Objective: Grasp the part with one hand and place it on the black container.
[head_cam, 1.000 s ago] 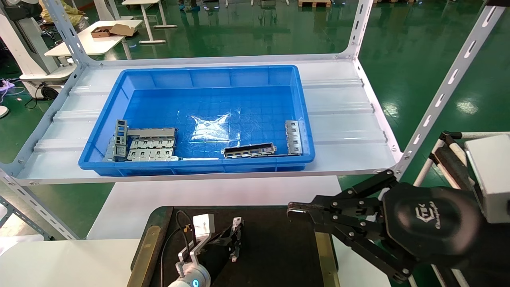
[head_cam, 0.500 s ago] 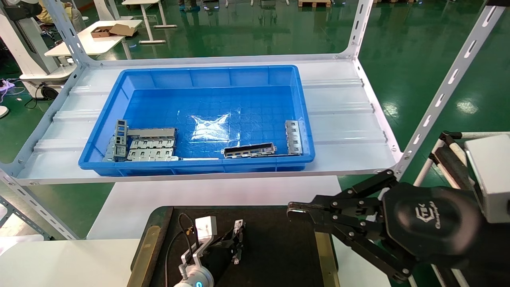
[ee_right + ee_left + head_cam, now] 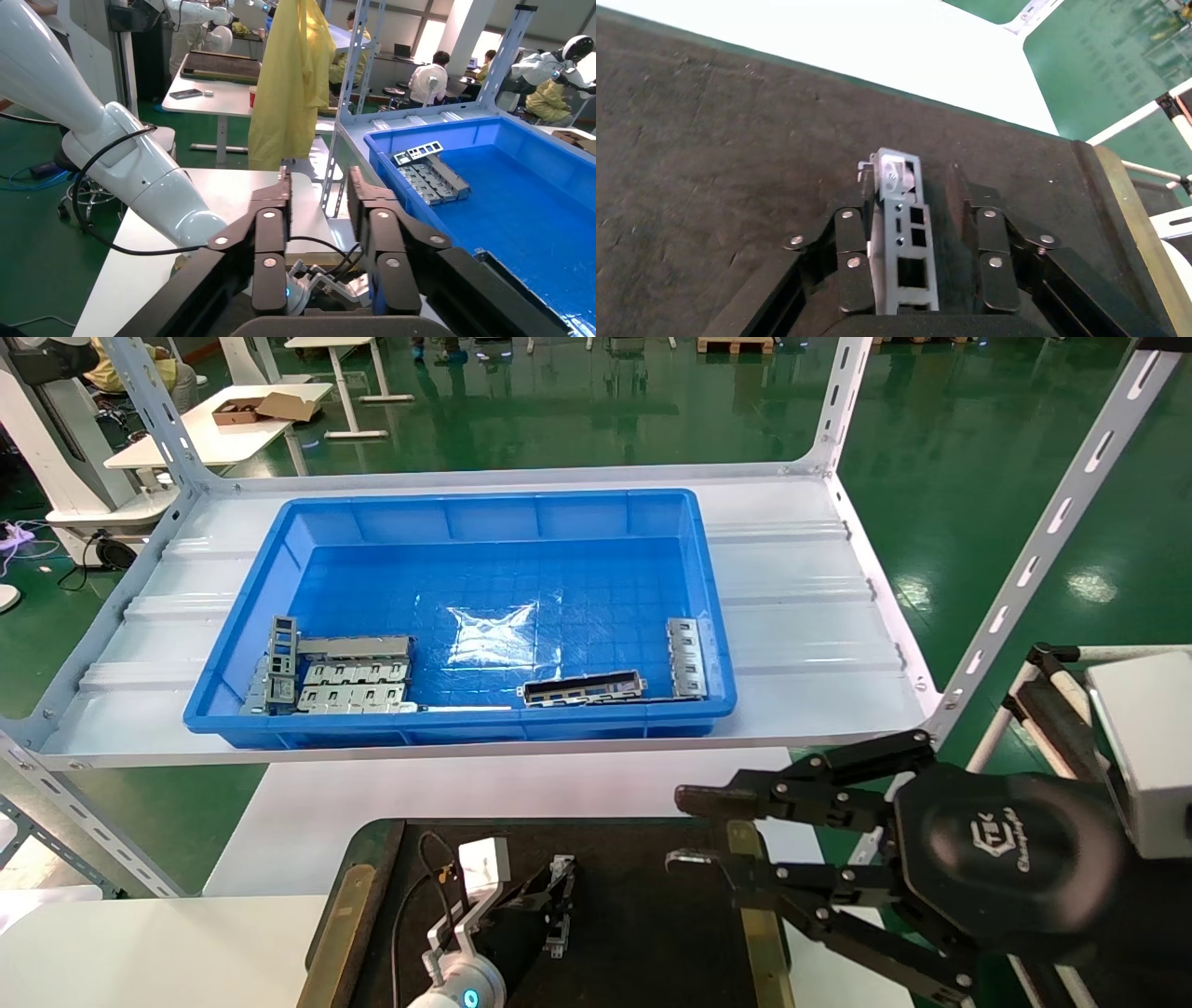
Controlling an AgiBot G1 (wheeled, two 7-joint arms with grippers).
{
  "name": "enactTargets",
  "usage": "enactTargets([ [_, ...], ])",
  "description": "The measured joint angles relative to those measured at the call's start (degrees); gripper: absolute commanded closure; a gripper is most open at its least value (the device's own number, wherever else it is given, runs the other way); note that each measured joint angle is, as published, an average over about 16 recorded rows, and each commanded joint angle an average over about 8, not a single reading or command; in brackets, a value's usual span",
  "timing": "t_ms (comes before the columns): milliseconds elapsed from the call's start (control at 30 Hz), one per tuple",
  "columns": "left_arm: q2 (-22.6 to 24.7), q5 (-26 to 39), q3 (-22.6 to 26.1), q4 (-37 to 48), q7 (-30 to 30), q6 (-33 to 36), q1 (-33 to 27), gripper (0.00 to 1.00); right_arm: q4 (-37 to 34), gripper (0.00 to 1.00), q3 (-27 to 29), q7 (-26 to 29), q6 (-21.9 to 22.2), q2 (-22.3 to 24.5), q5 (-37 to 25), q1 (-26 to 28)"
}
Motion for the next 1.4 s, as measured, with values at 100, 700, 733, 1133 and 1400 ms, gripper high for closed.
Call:
enactTargets([
  [100,-1.2,-0.3,0.7,-1.7,0.0,0.7,-0.6,0.0,0.0,0.0,0.0,0.0,0.0,0.0,0.0,0.0],
  [700,-20.0,0.6,-1.8,-29.0,-0.2,14.8,0.6,0.0,0.0,0.0,0.0,0.0,0.0,0.0,0.0,0.0],
  [733,-20.9,0.4,-2.3,-30.2,0.1,15.9,0.8,0.0,0.0,0.0,0.0,0.0,0.0,0.0,0.0,0.0],
  [1133,-28.0,-8.3,-12.7,-35.6,12.4,35.9,3.5,0.0,0.0,0.0,-0.1,0.0,0.0,0.0,0.0,0.0],
  [1400,-31.9,-18.6,-22.0,-35.0,26.3,50.6,6.5,0.0,0.0,0.0,-0.1,0.0,0.0,0.0,0.1,0.0],
])
